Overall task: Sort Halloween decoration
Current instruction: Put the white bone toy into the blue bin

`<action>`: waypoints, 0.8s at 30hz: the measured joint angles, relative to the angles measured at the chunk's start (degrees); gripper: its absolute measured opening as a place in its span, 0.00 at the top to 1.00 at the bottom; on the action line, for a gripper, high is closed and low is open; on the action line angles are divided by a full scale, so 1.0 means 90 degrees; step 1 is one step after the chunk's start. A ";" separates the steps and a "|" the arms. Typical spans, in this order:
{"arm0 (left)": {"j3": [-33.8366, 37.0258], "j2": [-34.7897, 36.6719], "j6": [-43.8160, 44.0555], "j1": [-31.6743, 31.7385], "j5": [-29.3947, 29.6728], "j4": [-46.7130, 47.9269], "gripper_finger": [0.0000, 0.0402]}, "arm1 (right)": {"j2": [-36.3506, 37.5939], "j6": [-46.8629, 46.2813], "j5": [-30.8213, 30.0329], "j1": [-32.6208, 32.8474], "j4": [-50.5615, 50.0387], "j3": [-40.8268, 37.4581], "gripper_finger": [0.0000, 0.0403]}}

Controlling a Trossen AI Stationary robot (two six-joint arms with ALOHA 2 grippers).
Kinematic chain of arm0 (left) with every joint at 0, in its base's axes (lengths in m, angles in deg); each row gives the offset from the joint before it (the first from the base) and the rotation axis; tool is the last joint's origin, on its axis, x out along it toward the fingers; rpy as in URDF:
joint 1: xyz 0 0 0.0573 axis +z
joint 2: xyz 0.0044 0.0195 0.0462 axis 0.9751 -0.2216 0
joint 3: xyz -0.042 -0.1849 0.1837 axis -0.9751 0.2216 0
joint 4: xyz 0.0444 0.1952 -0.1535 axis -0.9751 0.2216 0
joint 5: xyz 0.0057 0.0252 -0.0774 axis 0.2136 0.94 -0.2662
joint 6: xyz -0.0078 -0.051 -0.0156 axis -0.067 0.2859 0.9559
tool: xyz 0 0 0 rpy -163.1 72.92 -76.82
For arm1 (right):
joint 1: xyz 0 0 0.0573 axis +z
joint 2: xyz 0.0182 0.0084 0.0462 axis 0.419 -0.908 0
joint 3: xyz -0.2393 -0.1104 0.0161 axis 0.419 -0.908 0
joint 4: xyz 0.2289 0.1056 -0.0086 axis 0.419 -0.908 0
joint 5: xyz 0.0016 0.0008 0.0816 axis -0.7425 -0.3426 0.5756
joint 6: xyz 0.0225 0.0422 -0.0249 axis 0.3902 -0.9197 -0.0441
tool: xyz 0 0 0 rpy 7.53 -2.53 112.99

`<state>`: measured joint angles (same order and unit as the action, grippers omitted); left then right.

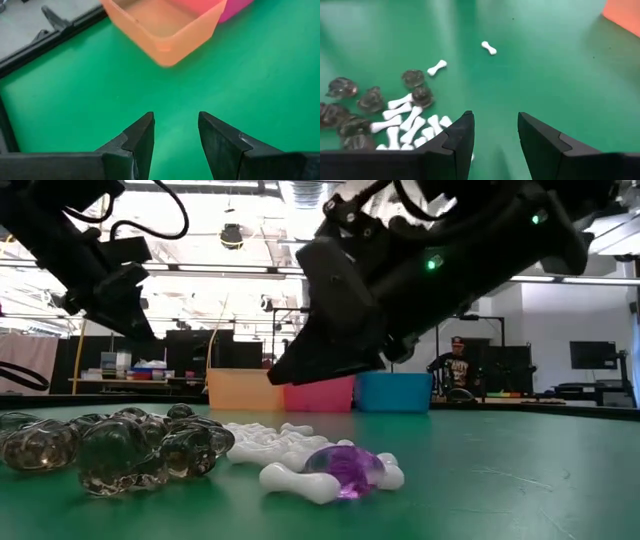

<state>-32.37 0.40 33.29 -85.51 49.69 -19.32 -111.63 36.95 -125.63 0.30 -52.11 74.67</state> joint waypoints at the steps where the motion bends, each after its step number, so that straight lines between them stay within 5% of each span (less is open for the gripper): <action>1: 0.0000 -0.0025 0.0005 0.0000 0.0014 -0.0066 0.64 | -0.0030 -0.0072 -0.0006 0.0040 -0.0048 0.0046 0.55; 9: 0.0000 -0.0152 0.0005 0.0000 0.0032 -0.0201 0.64 | -0.0048 -0.1094 -0.0127 0.0372 -0.0372 -0.0069 0.55; 24: 0.0002 -0.0148 0.0030 0.0000 0.0020 -0.0276 0.64 | -0.0663 -0.0798 -0.0059 0.0400 0.0552 -0.0087 0.55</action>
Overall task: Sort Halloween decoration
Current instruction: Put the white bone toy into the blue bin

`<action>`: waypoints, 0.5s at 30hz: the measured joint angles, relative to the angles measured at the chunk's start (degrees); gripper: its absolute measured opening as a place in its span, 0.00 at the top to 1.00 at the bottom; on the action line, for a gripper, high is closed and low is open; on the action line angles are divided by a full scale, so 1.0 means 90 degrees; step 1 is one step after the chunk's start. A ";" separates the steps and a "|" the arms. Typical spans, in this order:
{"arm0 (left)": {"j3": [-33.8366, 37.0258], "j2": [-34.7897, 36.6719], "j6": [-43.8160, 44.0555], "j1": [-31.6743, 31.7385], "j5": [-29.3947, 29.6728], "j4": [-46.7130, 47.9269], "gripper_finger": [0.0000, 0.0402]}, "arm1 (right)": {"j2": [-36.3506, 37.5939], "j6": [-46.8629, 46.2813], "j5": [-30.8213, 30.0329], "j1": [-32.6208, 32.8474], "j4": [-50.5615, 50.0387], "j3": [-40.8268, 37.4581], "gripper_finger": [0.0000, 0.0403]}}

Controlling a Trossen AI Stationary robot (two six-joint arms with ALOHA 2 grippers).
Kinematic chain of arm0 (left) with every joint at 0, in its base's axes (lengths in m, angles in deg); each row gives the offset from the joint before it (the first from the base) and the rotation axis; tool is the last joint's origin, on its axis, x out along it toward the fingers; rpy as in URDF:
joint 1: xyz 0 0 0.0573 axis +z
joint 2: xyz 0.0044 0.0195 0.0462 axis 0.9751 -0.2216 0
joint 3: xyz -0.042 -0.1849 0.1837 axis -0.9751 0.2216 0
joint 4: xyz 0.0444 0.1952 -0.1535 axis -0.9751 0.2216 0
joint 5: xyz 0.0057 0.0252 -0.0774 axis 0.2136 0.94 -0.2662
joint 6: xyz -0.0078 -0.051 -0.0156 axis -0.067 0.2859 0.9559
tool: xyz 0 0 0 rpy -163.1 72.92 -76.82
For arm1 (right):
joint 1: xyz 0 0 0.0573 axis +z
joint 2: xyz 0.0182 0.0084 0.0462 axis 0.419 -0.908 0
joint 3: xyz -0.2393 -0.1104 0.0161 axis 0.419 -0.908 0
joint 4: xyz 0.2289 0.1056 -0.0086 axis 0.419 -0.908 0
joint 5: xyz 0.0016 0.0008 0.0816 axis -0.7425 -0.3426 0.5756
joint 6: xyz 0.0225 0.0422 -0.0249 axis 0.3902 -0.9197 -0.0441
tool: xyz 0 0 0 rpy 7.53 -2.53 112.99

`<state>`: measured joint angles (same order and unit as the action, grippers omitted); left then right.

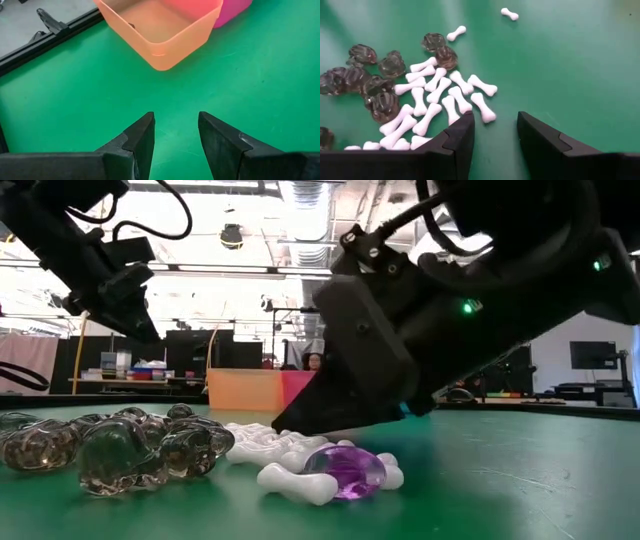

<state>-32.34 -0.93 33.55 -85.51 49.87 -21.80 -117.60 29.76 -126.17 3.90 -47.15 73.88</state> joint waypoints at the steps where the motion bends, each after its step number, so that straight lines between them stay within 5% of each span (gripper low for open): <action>1: -0.0002 0.0000 0.0002 0.0000 0.0000 0.0002 0.64 | -0.0001 -0.0021 -0.0023 -0.0016 -0.0002 0.0001 0.55; 9: 0.0000 0.0000 0.0000 0.0000 0.0025 0.0000 0.64 | 0.0011 0.0354 0.0125 -0.0106 0.0018 -0.0001 0.62; 15: 0.0000 0.0000 0.0000 0.0000 0.0024 0.0000 0.64 | 0.0016 0.1157 0.1167 -0.0432 0.0402 -0.0005 0.68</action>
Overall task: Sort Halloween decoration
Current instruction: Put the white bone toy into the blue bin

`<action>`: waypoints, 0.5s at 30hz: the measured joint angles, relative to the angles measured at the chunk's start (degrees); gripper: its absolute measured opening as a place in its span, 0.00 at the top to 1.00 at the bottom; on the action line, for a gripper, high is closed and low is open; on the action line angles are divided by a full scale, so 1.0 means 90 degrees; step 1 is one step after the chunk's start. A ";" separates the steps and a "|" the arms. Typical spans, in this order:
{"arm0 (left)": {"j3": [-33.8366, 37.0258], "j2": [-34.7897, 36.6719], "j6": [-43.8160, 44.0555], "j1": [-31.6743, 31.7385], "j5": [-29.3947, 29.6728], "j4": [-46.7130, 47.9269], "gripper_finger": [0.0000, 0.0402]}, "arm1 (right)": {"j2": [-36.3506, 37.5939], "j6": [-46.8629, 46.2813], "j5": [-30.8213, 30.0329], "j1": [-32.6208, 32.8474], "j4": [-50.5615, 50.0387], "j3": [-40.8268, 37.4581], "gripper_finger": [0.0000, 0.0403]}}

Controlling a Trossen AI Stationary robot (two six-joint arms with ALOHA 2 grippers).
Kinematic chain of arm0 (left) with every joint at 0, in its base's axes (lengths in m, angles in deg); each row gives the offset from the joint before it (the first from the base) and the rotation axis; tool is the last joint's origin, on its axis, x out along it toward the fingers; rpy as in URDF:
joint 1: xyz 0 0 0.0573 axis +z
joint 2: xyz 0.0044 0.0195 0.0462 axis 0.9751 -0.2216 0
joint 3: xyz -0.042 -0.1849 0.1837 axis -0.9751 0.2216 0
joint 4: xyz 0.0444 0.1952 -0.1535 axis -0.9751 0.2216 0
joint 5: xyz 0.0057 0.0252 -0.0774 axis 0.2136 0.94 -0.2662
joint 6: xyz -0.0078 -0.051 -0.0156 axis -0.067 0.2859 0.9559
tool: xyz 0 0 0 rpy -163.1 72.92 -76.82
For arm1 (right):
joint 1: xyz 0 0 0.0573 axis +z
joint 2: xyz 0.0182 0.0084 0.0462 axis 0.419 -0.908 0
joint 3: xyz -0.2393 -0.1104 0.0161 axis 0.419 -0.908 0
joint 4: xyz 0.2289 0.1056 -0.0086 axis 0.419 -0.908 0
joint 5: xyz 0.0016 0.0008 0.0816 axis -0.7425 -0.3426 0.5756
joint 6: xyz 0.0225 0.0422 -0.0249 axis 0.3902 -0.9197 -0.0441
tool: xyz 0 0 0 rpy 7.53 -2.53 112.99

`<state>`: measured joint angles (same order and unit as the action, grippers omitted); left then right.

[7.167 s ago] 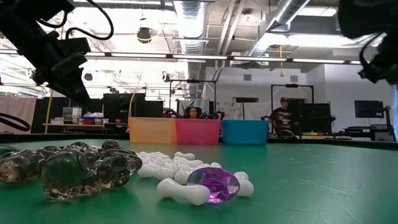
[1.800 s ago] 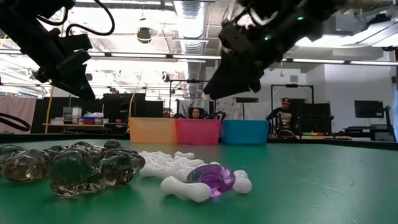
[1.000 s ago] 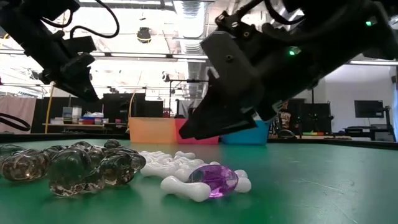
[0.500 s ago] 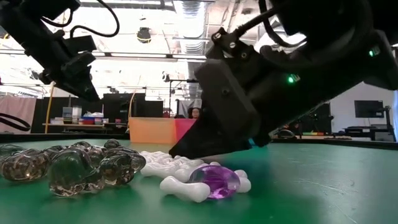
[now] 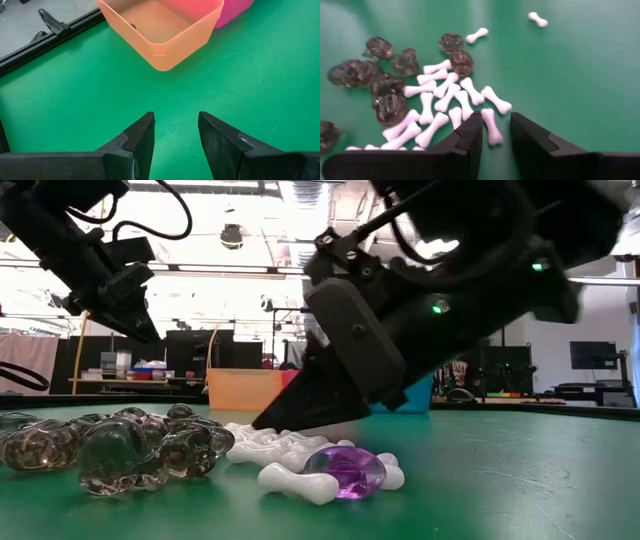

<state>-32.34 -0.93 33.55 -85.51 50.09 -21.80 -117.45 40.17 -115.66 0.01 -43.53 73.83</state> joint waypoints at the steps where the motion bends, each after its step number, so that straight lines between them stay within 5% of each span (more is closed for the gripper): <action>1: 0.0000 0.0000 0.0000 0.0000 0.0000 0.0000 0.64 | 0.0005 0.0003 0.0228 -0.0071 0.0019 0.0000 0.68; 6: 0.0000 0.0000 0.0000 0.0000 -0.0027 0.0002 0.64 | 0.0024 -0.0064 0.1130 -0.0364 0.0059 0.0006 0.75; 15: 0.0000 0.0000 -0.0050 -0.0001 -0.0027 0.0024 0.64 | 0.0022 -0.0213 0.1151 -0.0343 -0.0012 0.0020 0.96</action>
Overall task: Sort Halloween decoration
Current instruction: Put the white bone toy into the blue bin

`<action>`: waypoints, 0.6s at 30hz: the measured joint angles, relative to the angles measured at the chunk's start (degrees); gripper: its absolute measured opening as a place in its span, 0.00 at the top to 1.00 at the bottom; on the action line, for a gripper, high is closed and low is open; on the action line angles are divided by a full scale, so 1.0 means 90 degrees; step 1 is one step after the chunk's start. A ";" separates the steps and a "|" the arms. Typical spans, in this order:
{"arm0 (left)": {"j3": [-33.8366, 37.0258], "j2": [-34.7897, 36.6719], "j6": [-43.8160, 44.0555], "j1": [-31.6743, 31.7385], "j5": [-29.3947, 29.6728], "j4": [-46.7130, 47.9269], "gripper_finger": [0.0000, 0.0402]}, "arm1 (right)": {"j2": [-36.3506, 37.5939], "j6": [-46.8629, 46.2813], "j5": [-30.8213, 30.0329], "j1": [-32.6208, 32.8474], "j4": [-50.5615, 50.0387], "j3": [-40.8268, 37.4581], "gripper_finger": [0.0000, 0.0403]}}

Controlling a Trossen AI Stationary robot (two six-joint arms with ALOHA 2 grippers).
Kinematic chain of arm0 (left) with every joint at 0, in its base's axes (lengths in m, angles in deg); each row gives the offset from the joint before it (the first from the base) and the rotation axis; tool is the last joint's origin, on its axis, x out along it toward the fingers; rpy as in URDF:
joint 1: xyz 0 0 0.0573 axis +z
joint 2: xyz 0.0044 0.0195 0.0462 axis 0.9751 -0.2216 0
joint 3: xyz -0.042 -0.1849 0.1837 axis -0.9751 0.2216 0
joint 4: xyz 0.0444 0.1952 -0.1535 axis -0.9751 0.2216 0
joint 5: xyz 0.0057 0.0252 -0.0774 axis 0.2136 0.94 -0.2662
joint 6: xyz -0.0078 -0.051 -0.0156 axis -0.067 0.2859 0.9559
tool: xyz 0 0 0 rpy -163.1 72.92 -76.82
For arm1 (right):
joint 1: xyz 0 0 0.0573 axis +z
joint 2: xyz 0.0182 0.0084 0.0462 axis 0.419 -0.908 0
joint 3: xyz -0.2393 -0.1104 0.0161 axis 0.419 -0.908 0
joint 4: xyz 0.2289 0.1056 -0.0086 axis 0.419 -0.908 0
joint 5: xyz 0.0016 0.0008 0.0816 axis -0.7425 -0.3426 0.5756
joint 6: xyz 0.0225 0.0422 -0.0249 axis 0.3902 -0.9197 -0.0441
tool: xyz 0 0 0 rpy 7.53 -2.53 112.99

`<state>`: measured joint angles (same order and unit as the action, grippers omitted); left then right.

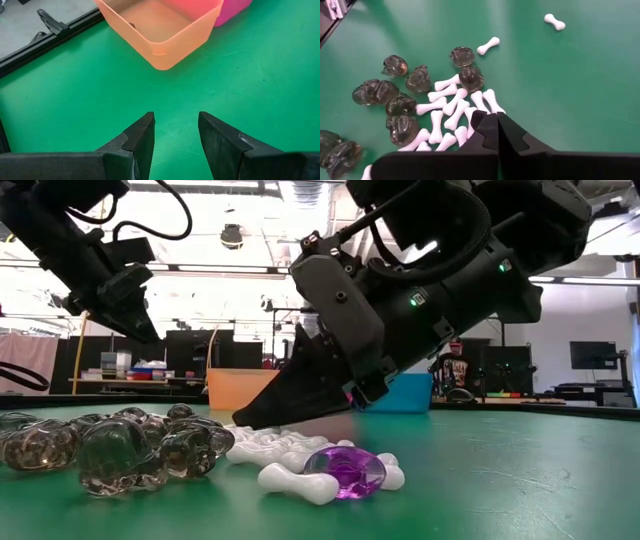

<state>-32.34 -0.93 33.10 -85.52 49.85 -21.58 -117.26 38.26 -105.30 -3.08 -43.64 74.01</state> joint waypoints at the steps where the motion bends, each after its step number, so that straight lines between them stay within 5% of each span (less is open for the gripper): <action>1: 0.0000 0.0000 -0.0017 0.0001 -0.0002 0.0000 0.64 | 0.0005 -0.0003 -0.0045 0.0000 -0.0017 -0.0002 0.96; 18: 0.0002 0.0002 -0.0045 0.0001 -0.0002 0.0005 0.64 | 0.1514 0.0906 -0.1393 -0.0705 -0.2461 -0.0029 0.96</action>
<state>-32.32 -0.91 32.70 -85.52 49.83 -21.53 -103.64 46.41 -117.84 -9.42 -65.78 73.75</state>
